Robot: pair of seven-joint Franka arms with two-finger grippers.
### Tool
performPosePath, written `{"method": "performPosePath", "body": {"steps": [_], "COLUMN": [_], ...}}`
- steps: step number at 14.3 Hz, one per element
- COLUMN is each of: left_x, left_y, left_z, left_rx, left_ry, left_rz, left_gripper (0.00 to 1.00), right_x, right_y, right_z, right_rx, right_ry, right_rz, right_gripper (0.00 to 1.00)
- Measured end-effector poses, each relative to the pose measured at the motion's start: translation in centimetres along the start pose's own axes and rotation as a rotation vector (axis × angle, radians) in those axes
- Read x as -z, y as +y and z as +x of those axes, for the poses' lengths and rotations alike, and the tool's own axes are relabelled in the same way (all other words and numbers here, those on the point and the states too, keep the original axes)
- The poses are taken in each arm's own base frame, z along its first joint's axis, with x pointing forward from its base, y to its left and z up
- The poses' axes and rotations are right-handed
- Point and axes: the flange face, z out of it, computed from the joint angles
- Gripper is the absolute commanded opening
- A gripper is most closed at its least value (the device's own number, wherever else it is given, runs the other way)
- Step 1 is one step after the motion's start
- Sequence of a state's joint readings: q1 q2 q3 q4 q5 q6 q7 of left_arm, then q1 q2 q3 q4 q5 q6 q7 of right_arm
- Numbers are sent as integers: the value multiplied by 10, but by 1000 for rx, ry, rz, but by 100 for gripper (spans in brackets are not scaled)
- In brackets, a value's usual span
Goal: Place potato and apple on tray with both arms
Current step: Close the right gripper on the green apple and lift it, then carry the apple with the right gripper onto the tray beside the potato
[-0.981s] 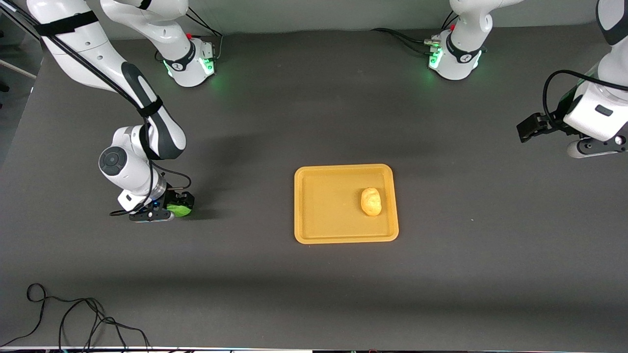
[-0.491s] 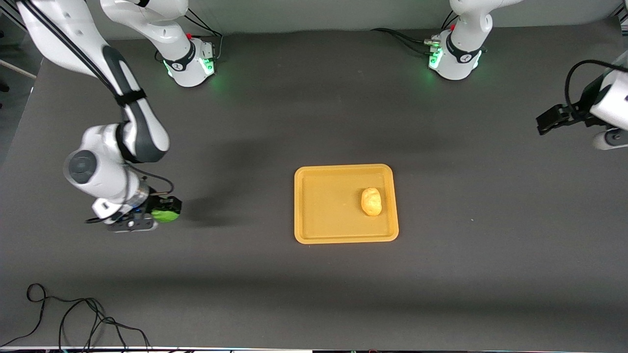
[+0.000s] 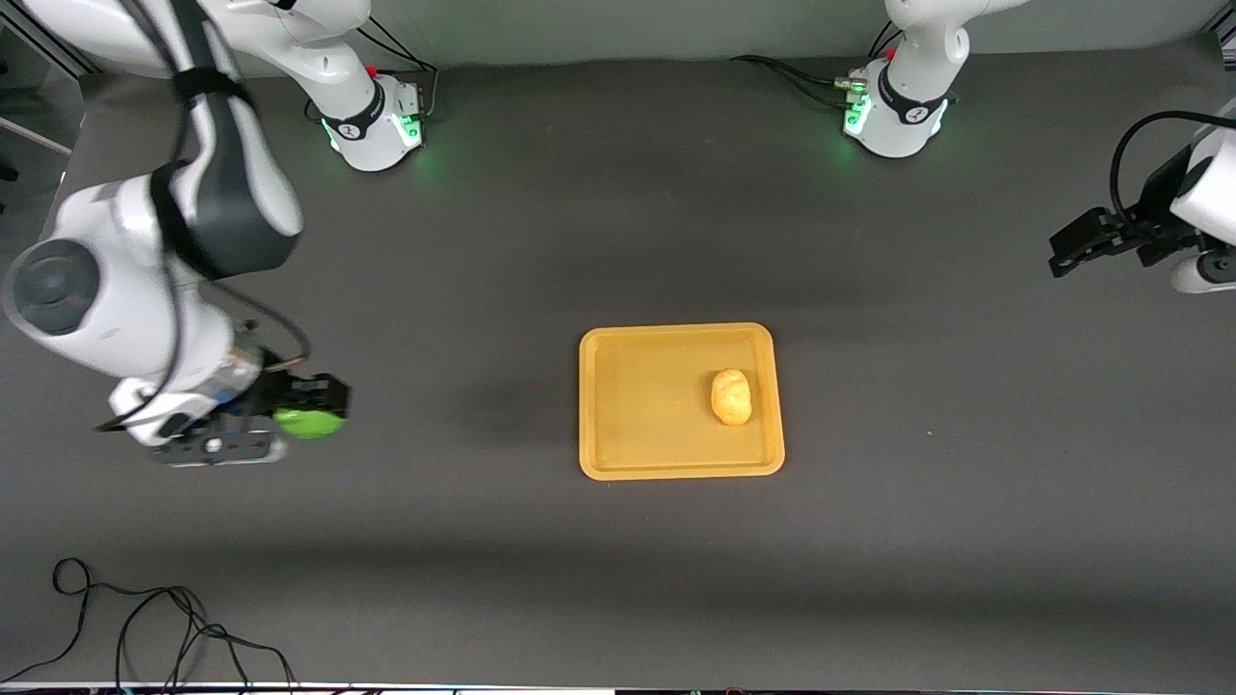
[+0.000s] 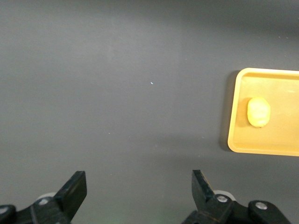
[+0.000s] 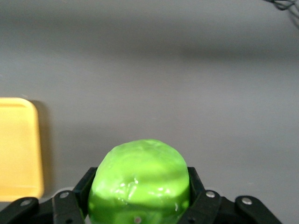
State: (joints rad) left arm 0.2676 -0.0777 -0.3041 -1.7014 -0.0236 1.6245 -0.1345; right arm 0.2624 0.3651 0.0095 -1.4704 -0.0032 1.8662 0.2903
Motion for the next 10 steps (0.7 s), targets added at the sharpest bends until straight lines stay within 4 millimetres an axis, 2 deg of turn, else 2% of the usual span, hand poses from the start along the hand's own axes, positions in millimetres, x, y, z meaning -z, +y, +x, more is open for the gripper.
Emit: {"method": "performPosePath", "body": {"steps": [3,6,8,10], "left_x": [-9,-22,-29,-33], "left_y": [14,29,36,30], "left_z": [-3,-7,-9,-9], "left_rx": [-26,-55,-68,-57], "left_ry": [-10,-31,-43,-53], "left_rz": [0,4,6,7], "left_gripper": [100,100,100,100], "right_x": [-21,-53,-72,-88], "right_y": [-96,-179,-232,-284], "right_z": [-7,-19,-35,-60], "right_rx": [-98,-176,-202,-192], "right_ry": [-1,-8,-10,-11], "right_rz": [5,5,7,9], "right_gripper": [46,46,46,46]}}
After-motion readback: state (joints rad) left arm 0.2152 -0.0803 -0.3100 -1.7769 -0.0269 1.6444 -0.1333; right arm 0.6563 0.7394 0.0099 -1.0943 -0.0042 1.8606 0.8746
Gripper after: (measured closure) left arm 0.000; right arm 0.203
